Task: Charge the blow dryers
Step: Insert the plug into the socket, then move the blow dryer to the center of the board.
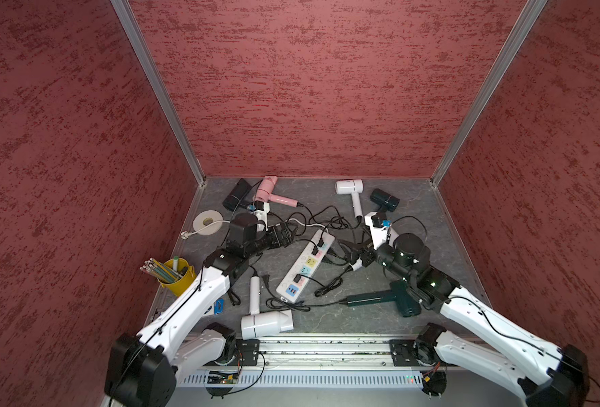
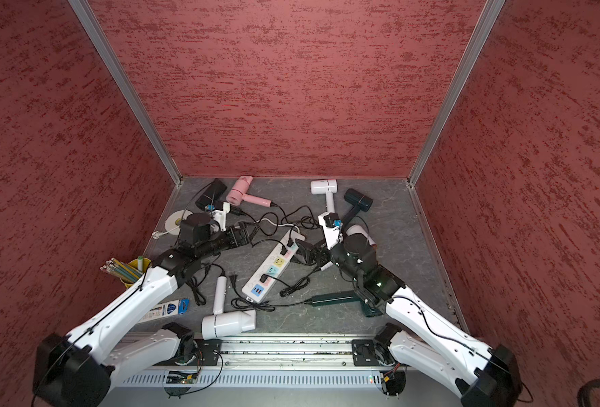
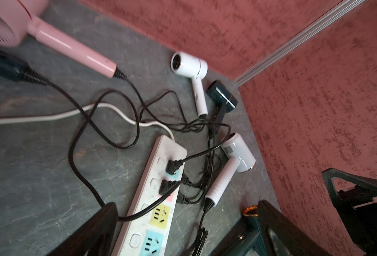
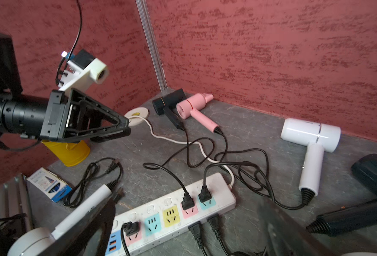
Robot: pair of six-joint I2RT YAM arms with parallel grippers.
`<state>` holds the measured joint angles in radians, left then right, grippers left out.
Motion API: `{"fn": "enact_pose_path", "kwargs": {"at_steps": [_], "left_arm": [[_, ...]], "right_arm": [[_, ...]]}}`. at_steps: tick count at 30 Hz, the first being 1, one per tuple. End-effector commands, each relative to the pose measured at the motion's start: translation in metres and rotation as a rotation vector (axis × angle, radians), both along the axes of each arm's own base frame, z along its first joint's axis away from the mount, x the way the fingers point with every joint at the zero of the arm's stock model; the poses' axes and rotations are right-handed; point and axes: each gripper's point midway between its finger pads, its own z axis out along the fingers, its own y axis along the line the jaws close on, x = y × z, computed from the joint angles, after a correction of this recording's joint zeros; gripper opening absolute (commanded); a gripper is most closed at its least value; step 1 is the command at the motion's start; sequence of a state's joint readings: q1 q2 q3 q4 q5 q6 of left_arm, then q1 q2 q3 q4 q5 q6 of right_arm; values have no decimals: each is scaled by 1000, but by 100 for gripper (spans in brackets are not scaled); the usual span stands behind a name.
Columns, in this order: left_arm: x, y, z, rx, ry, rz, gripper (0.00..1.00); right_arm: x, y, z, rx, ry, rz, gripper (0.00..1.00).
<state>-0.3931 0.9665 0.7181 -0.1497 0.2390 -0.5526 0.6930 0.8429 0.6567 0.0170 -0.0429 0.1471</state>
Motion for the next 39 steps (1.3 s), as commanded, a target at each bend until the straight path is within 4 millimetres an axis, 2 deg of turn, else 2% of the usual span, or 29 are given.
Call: {"fn": "enact_pose_path", "kwargs": {"at_steps": [1,6,8,12,16,19,21,25,28,30,34,39], "left_arm": [[-5,29,17,26,-138,138,100],[-26,59,24,29,-251,247,100],[-30,69,23,26,-271,287,100],[-33,79,22,12,-280,327,100],[-31,81,18,17,-260,335,100],[-26,84,12,29,-230,351,100],[-22,84,6,34,-198,355,100],[-9,84,-5,45,-95,359,100],[-7,92,-20,59,62,394,100],[-16,98,-39,71,221,419,100],[-54,107,-68,95,513,472,100],[-99,101,-93,78,716,454,100]], "right_arm": [[-14,-8,-20,43,99,1,100],[-16,-4,-35,108,203,2,100],[-14,3,-34,139,231,14,100],[-2,7,-12,299,239,-18,100],[9,-9,10,383,153,-109,100],[20,-18,14,403,118,-171,100],[27,-20,9,400,112,-197,100],[44,-26,-13,319,96,-269,100],[53,-31,-32,251,98,-316,100],[53,-31,-42,222,105,-312,100],[55,-25,-51,139,121,-286,100],[42,-4,-62,86,119,-136,100]]}}
